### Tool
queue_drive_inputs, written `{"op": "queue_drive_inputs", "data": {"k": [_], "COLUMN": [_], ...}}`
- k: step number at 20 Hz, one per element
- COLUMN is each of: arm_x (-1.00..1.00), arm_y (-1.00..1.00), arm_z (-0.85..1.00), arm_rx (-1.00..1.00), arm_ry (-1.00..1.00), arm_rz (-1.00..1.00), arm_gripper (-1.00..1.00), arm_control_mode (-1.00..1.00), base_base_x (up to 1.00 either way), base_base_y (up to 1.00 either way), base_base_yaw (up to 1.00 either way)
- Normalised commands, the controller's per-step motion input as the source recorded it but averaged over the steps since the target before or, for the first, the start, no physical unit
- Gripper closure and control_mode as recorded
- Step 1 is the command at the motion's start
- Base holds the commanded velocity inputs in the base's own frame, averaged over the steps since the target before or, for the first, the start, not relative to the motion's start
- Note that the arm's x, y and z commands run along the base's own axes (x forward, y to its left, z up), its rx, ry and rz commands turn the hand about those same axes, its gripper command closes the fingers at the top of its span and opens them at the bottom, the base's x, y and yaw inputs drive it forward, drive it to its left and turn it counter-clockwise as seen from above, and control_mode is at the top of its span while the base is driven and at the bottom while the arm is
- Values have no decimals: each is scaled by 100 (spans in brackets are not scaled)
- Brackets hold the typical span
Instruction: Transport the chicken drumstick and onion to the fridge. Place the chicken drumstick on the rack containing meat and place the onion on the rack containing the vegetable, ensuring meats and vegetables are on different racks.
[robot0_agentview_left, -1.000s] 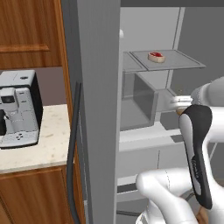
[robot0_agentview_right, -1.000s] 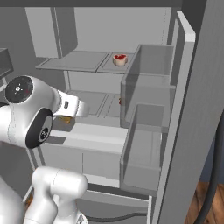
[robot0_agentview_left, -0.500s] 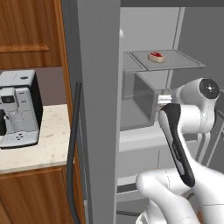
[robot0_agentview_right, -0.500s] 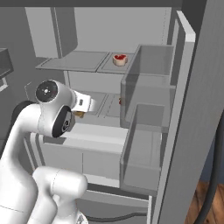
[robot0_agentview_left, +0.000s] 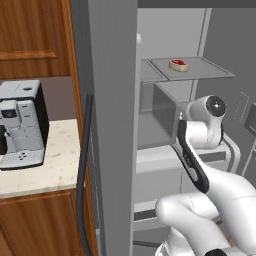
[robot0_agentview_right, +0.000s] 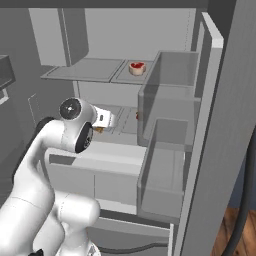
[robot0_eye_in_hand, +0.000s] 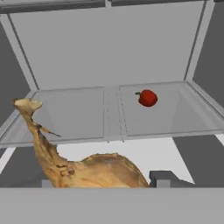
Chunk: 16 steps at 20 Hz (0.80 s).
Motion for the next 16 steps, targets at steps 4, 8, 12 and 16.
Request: {"op": "queue_drive_inputs", "data": {"k": [4, 8, 12, 16], "arm_x": [71, 66, 57, 49], "arm_y": [3, 8, 11, 15], "arm_z": [-24, -24, -29, -31], "arm_rx": [1, 1, 2, 2], "arm_ry": [0, 1, 1, 1], "arm_rz": [2, 1, 0, 0], "arm_gripper": [100, 100, 100, 100], "arm_control_mode": [-100, -100, -100, -100], "base_base_x": [0, 0, 0, 0], "base_base_y": [0, 0, 0, 0], "base_base_yaw": [0, 0, 0, 0]}}
